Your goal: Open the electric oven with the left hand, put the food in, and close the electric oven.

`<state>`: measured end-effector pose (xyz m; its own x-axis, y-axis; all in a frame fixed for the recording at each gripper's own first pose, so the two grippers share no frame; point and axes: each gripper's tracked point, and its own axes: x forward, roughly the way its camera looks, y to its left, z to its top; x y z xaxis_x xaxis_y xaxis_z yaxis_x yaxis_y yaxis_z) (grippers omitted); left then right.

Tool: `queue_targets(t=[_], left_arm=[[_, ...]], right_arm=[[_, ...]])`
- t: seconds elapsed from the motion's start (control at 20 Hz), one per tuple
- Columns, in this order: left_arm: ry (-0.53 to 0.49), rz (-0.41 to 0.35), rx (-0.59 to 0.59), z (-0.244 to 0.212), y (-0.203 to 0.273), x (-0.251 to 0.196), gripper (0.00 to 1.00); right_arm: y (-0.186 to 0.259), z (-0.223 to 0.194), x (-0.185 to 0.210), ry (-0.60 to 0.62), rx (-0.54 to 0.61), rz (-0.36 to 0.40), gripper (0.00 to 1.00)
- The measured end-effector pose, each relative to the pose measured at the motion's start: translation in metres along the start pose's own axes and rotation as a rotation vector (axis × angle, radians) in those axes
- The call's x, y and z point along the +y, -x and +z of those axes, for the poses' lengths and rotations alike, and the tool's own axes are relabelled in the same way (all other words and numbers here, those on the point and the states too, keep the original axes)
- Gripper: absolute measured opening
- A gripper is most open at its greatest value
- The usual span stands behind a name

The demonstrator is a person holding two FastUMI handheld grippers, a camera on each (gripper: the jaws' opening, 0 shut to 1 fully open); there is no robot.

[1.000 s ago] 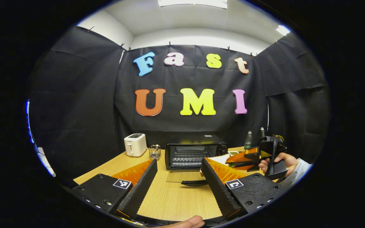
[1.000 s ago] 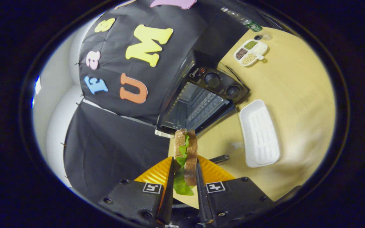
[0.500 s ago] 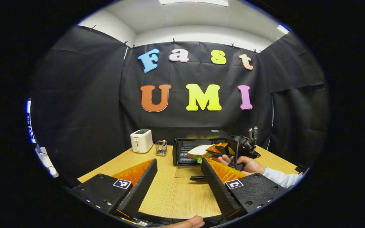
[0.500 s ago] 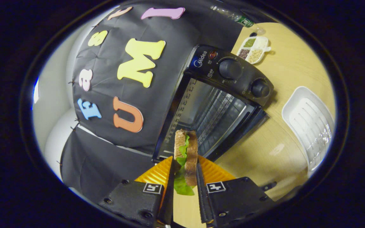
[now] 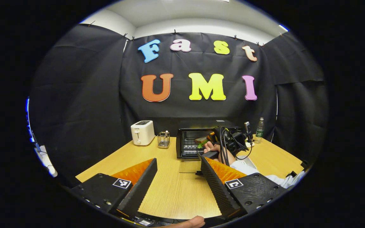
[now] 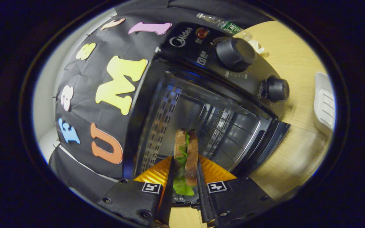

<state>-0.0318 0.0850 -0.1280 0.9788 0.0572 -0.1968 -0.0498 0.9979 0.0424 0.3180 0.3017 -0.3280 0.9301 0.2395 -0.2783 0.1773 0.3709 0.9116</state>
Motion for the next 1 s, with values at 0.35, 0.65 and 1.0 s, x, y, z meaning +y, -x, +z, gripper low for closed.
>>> queue_targets(t=[0.35,0.65,1.0], left_arm=[[0.029,-0.007,0.036,-0.014,-0.011,0.003,0.92],[0.037,-0.005,0.044,-0.016,-0.008,0.004,0.92],[-0.002,0.011,0.037,-0.013,0.000,0.003,0.92]], right_arm=[[-0.014,-0.005,-0.007,0.100,0.001,-0.019,0.39],[-0.014,0.002,-0.010,0.210,-0.030,-0.059,0.47],[-0.004,-0.015,0.002,0.479,0.034,-0.098,0.89]])
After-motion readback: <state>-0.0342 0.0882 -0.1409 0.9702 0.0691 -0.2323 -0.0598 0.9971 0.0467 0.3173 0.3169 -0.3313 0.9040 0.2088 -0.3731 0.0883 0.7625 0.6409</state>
